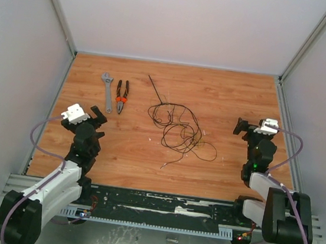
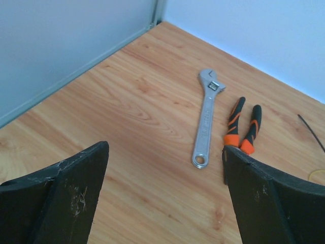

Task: Zip-tie the wires
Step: Reset both arms

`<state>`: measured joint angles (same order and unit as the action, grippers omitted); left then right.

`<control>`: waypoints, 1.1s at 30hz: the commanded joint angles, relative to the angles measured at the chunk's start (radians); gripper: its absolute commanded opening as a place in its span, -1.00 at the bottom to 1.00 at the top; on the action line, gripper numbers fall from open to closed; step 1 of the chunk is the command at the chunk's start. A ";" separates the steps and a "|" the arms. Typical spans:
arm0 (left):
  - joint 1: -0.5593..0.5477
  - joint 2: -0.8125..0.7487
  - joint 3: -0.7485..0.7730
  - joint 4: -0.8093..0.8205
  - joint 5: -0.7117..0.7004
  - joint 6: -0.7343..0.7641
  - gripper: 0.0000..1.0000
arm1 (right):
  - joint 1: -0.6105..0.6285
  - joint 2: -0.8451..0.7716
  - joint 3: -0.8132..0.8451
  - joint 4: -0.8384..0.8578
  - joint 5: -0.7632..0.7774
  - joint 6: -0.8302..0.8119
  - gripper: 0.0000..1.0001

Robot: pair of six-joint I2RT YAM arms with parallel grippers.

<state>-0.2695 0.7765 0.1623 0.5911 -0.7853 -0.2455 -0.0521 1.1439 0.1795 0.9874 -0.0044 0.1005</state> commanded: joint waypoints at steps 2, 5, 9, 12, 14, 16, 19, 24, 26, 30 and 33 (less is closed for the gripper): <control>0.007 -0.010 -0.045 0.028 -0.078 0.027 0.97 | 0.009 0.034 -0.037 0.028 0.057 -0.003 0.98; 0.007 0.015 -0.079 0.082 -0.078 0.045 0.97 | 0.009 0.087 -0.063 0.130 0.063 -0.013 0.99; 0.007 0.066 -0.138 0.216 -0.058 0.083 0.97 | 0.043 0.253 -0.149 0.455 0.123 -0.029 0.98; 0.007 0.115 -0.174 0.324 -0.035 0.124 0.97 | 0.091 0.243 -0.117 0.362 0.159 -0.073 0.98; 0.007 0.138 -0.169 0.343 0.008 0.141 0.97 | 0.094 0.291 -0.105 0.411 0.173 -0.078 0.98; 0.007 0.172 -0.200 0.462 0.059 0.158 0.97 | 0.092 0.269 -0.066 0.304 0.182 -0.067 0.98; 0.019 0.273 -0.247 0.693 0.148 0.186 0.97 | 0.095 0.265 -0.064 0.292 0.186 -0.067 0.98; 0.024 0.544 -0.214 0.918 0.278 0.284 0.97 | 0.094 0.276 -0.071 0.322 0.187 -0.069 0.98; 0.029 0.656 -0.204 1.019 0.298 0.304 0.97 | 0.095 0.277 -0.073 0.327 0.187 -0.070 0.98; 0.110 0.601 -0.184 0.878 0.368 0.220 0.97 | 0.095 0.281 -0.073 0.335 0.188 -0.069 0.98; 0.171 0.660 -0.053 0.681 0.401 0.156 0.97 | 0.094 0.276 -0.069 0.318 0.187 -0.069 0.98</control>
<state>-0.1604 1.4132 0.0162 1.4342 -0.4591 -0.0219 0.0380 1.4197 0.0959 1.2846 0.1619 0.0471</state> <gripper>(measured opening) 0.983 0.992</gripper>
